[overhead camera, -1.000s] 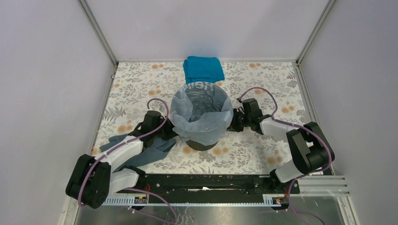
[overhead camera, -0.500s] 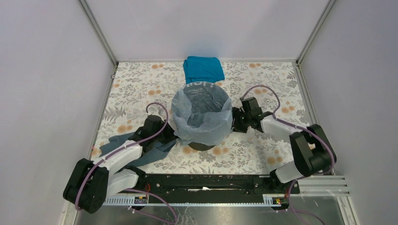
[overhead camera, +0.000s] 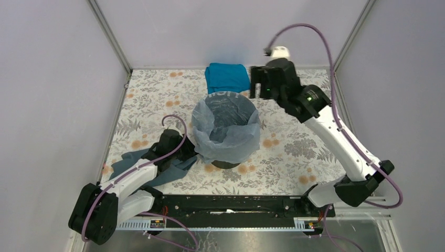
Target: Put the trash bags into the trash bin
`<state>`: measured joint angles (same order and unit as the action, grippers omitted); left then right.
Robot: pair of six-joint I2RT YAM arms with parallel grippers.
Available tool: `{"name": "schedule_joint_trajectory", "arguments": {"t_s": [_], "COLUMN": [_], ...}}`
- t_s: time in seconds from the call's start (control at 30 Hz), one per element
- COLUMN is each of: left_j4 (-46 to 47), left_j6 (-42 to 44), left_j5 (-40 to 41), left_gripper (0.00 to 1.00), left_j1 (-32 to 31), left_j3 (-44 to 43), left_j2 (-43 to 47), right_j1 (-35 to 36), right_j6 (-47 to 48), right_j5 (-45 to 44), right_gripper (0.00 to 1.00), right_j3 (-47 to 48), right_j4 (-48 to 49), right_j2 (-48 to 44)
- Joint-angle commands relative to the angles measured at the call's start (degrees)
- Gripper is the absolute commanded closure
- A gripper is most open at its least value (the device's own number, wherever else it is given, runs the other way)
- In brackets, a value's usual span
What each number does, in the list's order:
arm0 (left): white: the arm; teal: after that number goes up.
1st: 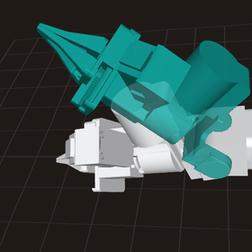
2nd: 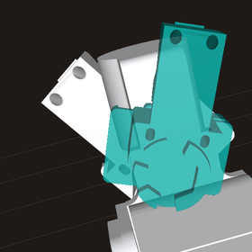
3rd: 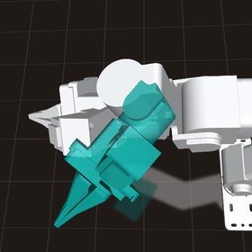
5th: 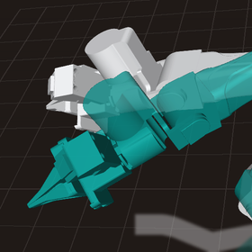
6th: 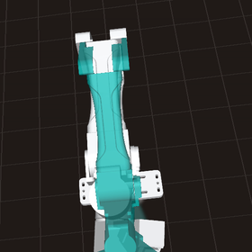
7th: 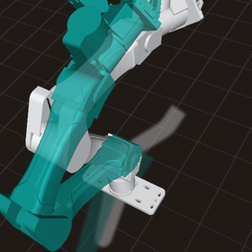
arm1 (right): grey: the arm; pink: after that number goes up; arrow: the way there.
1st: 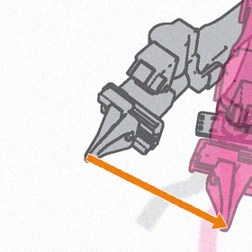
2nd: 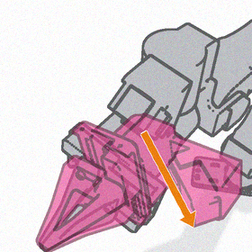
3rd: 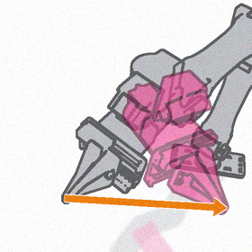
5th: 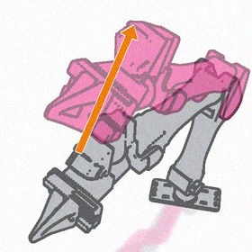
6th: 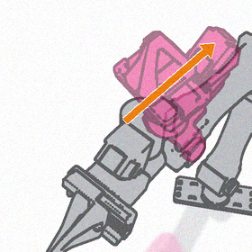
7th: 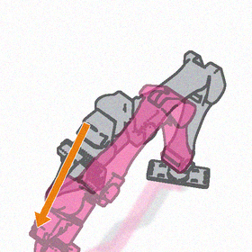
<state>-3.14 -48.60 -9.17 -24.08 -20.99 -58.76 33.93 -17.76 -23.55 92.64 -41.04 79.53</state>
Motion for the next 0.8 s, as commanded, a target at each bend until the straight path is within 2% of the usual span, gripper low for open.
{"name": "schedule_joint_trajectory", "arguments": {"t_s": [0.0,0.07,0.17,0.23,0.27,0.4,0.47,0.6,0.7,0.77], "left_j4": [0.24,-0.07,-0.51,-0.72,-0.87,-0.73,-0.56,-0.63,-1.01,-1.39], "left_j6": [1.48,1.49,1.49,1.65,1.73,1.59,1.36,0.93,0.79,0.94], "left_j5": [1.38,1.59,1.81,1.64,1.61,1.64,1.61,1.06,1.0,1.19], "left_gripper": [0.79,0.79,0.77,0.77,0.77,0.77,0.77,0.77,0.76,0.76], "left_j1": [-0.27,-0.23,-0.35,-0.31,-0.31,-0.36,-0.36,-0.31,-0.36,-0.35], "left_j3": [-2.53,-2.72,-2.9,-3.12,-3.24,-3.18,-2.94,-2.83,-2.82,-3.05], "left_j2": [1.39,2.08,2.83,2.87,2.86,2.86,2.87,3.27,4.26,4.82], "right_j1": [13.55,17.43,19.97,20.03,20.09,20.15,20.44,21.83,21.8,21.52], "right_j6": [6.46,5.79,2.81,0.95,0.52,-0.37,-0.83,-2.42,-4.99,-5.51], "right_j5": [4.37,11.3,16.95,19.56,20.27,19.77,19.25,17.26,19.02,17.25], "right_gripper": [0.14,0.16,0.43,0.55,0.56,0.55,0.51,0.5,0.43,0.35], "right_j3": [14.0,14.87,9.78,4.66,2.81,0.78,1.98,6.49,1.59,-3.1], "right_j4": [-9.14,-8.53,-4.71,-0.74,1.04,7.44,10.39,12.03,18.43,19.9], "right_j2": [8.07,11.19,12.78,13.03,13.4,17.28,20.41,25.4,22.32,18.77]}}
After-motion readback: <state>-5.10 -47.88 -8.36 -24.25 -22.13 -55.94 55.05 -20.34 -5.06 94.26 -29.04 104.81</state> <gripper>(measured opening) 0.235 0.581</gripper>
